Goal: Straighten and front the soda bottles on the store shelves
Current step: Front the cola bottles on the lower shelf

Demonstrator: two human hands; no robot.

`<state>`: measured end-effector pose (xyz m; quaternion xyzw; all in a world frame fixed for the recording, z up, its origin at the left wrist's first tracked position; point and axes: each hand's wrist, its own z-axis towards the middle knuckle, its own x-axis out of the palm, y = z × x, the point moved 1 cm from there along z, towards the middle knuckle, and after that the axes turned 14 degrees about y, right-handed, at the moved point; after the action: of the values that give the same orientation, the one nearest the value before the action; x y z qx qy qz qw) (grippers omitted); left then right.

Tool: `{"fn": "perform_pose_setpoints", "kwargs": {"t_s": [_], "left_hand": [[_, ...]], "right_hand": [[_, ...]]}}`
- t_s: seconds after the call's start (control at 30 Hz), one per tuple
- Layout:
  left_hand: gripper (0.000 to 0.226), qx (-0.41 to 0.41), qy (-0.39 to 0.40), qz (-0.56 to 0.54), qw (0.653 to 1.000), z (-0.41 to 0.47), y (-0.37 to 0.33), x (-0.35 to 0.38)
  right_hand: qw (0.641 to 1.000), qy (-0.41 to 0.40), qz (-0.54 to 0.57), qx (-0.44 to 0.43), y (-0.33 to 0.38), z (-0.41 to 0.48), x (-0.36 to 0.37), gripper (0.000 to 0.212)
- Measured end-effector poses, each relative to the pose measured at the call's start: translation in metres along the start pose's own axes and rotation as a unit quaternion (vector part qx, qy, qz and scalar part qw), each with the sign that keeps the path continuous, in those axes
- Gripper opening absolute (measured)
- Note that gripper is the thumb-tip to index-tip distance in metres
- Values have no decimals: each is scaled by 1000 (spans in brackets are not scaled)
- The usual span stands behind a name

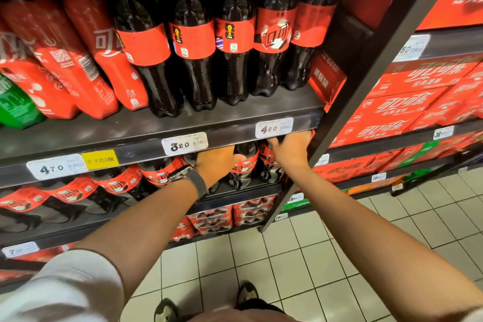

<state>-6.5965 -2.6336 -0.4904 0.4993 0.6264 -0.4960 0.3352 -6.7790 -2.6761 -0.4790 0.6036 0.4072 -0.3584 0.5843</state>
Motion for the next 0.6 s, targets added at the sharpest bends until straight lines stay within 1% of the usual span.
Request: {"fn": "perform_pose_setpoints", "kwargs": {"t_s": [0.07, 0.2, 0.33, 0.4, 0.43, 0.53, 0.57, 0.6], "left_hand": [[76, -1, -1, 5, 1000, -1, -1, 0], [72, 3, -8, 0, 1000, -2, -3, -1], [64, 5, -27, 1, 1000, -3, -8, 0], [61, 2, -29, 7, 1000, -5, -11, -2], [63, 7, -36, 6, 999, -8, -12, -3], [73, 58, -85, -52, 993, -31, -6, -3], [75, 80, -105, -62, 989, -45, 0, 1], [76, 95, -121, -63, 986, -63, 12, 6]], "right_hand": [[1000, -19, 1, 2, -2, 4, 2, 42], [999, 0, -14, 31, -1, 12, 5, 42], [999, 2, -36, 6, -5, 12, 1, 47], [999, 14, -50, 3, -6, 9, -2, 48], [999, 28, -36, 4, -4, 7, -4, 46], [997, 74, 31, -4, 6, -5, -12, 41], [997, 75, 18, -18, 9, -14, -15, 45], [997, 59, -23, -43, 12, -26, -14, 50]]}}
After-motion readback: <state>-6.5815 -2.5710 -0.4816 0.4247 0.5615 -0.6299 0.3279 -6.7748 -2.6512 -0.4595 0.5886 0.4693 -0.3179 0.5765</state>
